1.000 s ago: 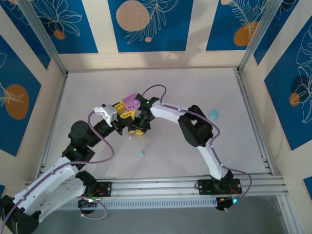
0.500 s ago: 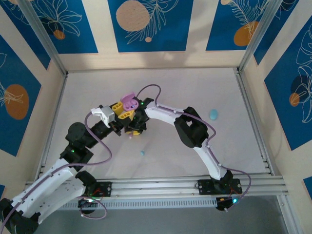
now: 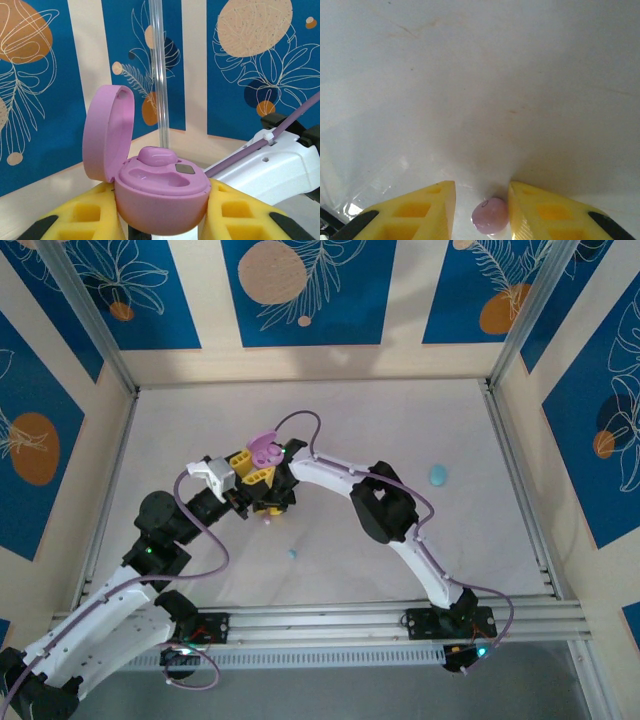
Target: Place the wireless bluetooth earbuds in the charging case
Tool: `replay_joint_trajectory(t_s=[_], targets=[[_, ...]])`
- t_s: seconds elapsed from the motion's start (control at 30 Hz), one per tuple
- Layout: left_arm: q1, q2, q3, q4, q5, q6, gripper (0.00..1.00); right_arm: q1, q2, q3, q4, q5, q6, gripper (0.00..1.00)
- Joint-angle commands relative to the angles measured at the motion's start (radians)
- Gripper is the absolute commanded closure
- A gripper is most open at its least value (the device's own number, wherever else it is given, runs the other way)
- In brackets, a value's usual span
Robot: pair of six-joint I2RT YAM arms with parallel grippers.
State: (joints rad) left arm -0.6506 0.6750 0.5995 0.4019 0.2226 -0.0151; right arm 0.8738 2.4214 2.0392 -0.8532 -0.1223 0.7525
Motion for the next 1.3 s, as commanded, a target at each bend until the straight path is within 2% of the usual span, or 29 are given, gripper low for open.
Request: replay_joint_trajectory(t_s=[0.0,0.17,0.43,0.93,1.27], targets=[[-0.007,-0.012,0.024,0.016,-0.018,0.021,0.69,0.026,0.044,0.05,-0.059,0.002,-0.047,0.66],[-0.007,-0.01,0.023,0.02,-0.019,0.018,0.69,0.044,0.076,0.11,-0.13,0.047,-0.08,0.66],[-0.007,-0.012,0.02,0.024,-0.019,0.016,0.69,0.09,0.11,0.187,-0.255,0.212,-0.138,0.7],[-0.007,-0.012,0.017,0.034,-0.019,0.003,0.69,0.126,0.147,0.247,-0.323,0.289,-0.175,0.74],[-0.007,-0.014,0.025,0.02,-0.023,0.005,0.69,0.106,0.087,0.206,-0.312,0.263,-0.182,0.79]])
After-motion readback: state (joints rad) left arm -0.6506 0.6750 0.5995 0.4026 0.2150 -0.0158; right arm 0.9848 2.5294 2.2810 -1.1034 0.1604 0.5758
